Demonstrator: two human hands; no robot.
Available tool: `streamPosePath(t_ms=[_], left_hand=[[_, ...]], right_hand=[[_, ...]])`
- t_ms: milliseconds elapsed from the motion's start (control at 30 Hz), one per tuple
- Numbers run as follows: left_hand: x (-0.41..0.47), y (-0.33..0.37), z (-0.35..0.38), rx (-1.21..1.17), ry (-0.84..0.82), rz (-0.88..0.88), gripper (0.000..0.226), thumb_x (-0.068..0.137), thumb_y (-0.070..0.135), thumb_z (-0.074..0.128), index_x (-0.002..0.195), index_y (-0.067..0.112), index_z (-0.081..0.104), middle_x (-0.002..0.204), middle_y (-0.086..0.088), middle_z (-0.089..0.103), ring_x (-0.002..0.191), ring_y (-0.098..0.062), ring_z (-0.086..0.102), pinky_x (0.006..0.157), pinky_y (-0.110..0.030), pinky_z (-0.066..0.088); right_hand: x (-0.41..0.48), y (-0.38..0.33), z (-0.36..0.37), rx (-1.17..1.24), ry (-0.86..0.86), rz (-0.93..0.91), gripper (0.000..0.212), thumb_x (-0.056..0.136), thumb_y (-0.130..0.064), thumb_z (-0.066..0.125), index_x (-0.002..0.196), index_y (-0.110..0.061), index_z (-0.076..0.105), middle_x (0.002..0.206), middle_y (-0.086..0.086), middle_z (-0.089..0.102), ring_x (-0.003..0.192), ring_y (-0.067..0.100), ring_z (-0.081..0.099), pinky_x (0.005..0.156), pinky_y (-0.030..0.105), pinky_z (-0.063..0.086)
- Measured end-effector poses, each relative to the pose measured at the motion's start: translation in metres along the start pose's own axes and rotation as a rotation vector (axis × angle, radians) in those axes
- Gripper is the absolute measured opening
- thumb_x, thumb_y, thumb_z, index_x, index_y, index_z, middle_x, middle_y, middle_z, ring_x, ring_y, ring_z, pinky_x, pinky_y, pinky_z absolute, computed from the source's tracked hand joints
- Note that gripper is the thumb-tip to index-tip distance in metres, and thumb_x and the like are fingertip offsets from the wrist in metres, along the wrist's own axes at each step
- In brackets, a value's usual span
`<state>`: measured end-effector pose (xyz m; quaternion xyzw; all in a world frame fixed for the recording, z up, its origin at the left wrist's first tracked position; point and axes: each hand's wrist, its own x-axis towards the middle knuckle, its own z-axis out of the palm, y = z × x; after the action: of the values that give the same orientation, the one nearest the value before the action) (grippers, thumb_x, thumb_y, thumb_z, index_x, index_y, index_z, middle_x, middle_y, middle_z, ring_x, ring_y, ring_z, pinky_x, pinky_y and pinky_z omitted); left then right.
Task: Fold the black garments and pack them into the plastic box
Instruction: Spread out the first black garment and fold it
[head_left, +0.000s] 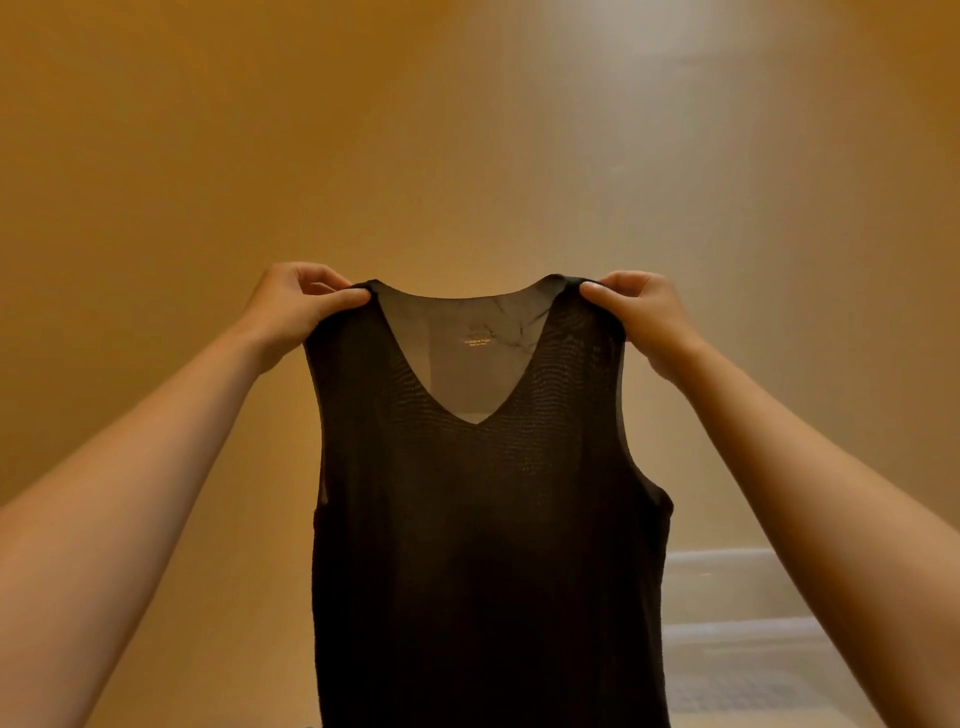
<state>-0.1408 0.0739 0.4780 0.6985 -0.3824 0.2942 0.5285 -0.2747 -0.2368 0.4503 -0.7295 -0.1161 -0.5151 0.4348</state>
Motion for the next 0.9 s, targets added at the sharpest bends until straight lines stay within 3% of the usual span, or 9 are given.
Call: streamPosePath(t_ms=[200,400,500,700,900], left_hand=[[-0.016,0.029,-0.019,-0.049,-0.003,0.028,0.011,0.086,0.026,0.071,0.082,0.016,0.067,0.087,-0.003,0.066,0.081,-0.014,0.062,0.065,-0.025,0.048],[-0.026,0.044,-0.030,-0.050,-0.034,0.042,0.012,0.085,0.026,0.072,0.082,0.015,0.067,0.088,-0.005,0.066,0.082,-0.015,0.062,0.068,-0.026,0.049],[-0.027,0.042,-0.027,-0.047,-0.049,0.036,0.014,0.084,0.028,0.072,0.082,0.015,0.068,0.089,-0.006,0.066,0.084,-0.017,0.062,0.068,-0.027,0.049],[-0.017,0.011,-0.003,-0.002,-0.129,-0.013,0.025,0.085,0.032,0.070,0.093,0.008,0.070,0.094,-0.007,0.068,0.088,-0.016,0.062,0.068,-0.027,0.050],[-0.007,-0.075,0.044,0.017,-0.214,-0.129,0.026,0.084,0.034,0.071,0.093,0.010,0.072,0.096,-0.006,0.070,0.091,-0.017,0.064,0.072,-0.027,0.050]], right_hand=[[-0.012,-0.039,-0.015,0.002,0.011,-0.039,0.019,0.094,-0.022,0.060,0.104,-0.008,0.068,0.091,0.002,0.067,0.082,0.007,0.064,0.061,0.013,0.052],[-0.024,-0.062,-0.026,-0.051,-0.043,-0.038,0.020,0.096,-0.026,0.057,0.102,-0.010,0.068,0.091,0.002,0.066,0.082,0.009,0.063,0.071,0.023,0.057],[-0.026,-0.060,-0.027,-0.065,-0.020,-0.029,0.021,0.096,-0.026,0.056,0.103,-0.010,0.067,0.092,0.001,0.065,0.084,0.009,0.062,0.070,0.021,0.056],[-0.022,-0.023,-0.014,-0.097,-0.029,0.054,0.016,0.096,-0.028,0.057,0.099,-0.017,0.067,0.095,0.002,0.067,0.087,0.011,0.063,0.061,0.014,0.054],[-0.012,0.068,0.013,-0.117,-0.104,0.204,0.016,0.095,-0.027,0.057,0.097,-0.017,0.070,0.094,0.005,0.069,0.085,0.014,0.066,0.069,0.021,0.057]])
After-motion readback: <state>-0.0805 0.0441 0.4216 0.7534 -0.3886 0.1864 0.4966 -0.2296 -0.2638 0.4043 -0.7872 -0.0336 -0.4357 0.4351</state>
